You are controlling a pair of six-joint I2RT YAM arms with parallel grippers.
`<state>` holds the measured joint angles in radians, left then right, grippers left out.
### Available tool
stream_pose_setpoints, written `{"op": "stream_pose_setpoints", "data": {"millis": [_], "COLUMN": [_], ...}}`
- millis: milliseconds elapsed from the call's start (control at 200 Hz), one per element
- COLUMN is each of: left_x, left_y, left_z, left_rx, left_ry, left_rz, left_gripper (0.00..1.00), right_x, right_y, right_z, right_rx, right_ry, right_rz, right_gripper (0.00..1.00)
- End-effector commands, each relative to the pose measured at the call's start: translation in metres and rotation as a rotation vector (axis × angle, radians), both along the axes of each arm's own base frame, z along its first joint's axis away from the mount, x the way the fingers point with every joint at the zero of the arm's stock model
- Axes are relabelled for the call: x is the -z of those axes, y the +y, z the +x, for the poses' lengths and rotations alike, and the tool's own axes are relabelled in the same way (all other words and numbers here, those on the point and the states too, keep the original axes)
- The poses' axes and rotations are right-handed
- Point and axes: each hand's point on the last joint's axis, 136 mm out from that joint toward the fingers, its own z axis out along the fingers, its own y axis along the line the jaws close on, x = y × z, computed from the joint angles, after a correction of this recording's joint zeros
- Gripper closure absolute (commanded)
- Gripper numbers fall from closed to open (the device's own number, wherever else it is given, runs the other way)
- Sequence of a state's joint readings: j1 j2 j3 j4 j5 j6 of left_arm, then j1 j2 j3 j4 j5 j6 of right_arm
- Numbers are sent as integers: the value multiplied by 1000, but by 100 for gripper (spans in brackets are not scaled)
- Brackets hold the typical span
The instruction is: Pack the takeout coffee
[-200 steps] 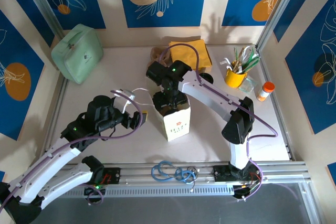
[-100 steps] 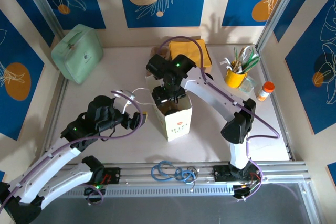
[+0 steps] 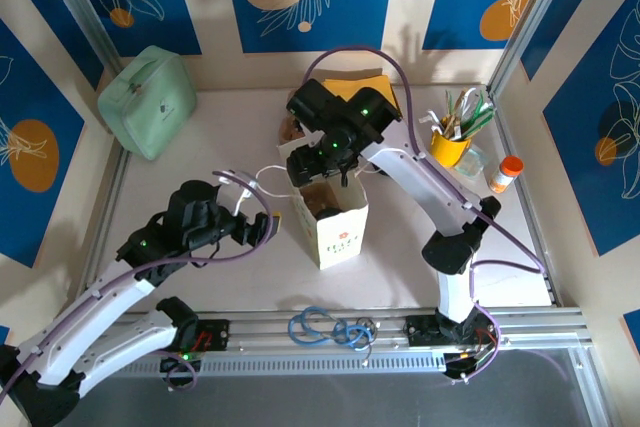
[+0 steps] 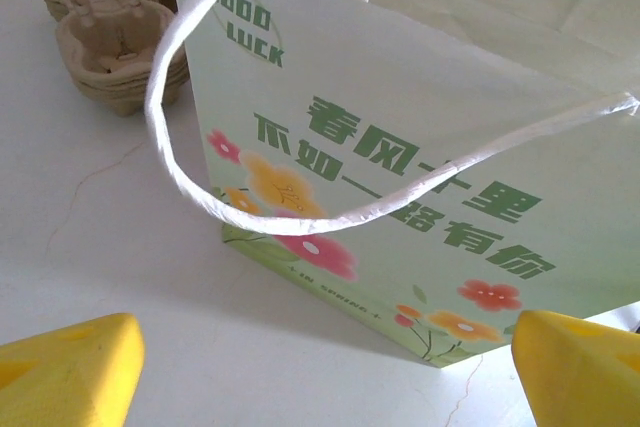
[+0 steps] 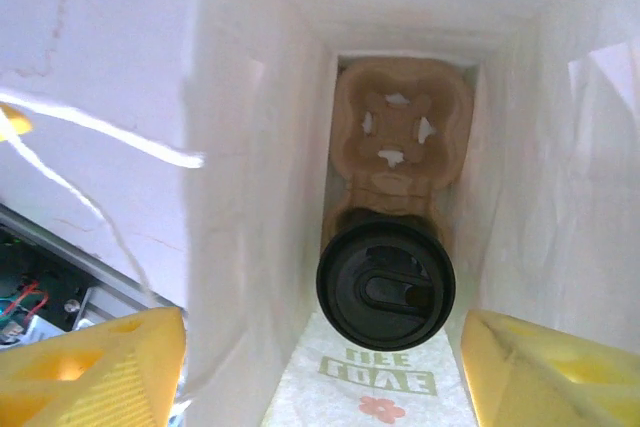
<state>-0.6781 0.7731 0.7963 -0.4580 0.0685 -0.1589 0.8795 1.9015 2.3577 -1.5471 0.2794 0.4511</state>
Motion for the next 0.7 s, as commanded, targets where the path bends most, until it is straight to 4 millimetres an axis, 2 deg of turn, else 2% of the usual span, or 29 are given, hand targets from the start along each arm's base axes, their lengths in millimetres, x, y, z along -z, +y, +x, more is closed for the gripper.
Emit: {"op": "stream_pose_setpoints", "data": {"millis": [0, 185, 390, 535, 690], "left_x": [-14, -20, -26, -33, -37], "left_y": [-6, -6, -12, -13, -8], "left_z": [-3, -4, -7, -4, 1], "left_rx": [22, 18, 36, 19, -16], "left_ry": [9, 11, 55, 68, 53], "left_rz": [-20, -41, -63, -71, -59], "left_gripper": [6, 5, 4, 5, 6], "right_x": [-25, -47, -59, -63, -64], "right_y": [-10, -22, -43, -64, -93], "right_z": [-12, -13, -17, -13, 2], "right_rx": [-24, -18, -1, 39, 116], "right_ry": [-12, -72, -120, -161, -213], "right_rz": [55, 105, 127, 148, 167], "right_gripper": [26, 25, 23, 21, 19]}}
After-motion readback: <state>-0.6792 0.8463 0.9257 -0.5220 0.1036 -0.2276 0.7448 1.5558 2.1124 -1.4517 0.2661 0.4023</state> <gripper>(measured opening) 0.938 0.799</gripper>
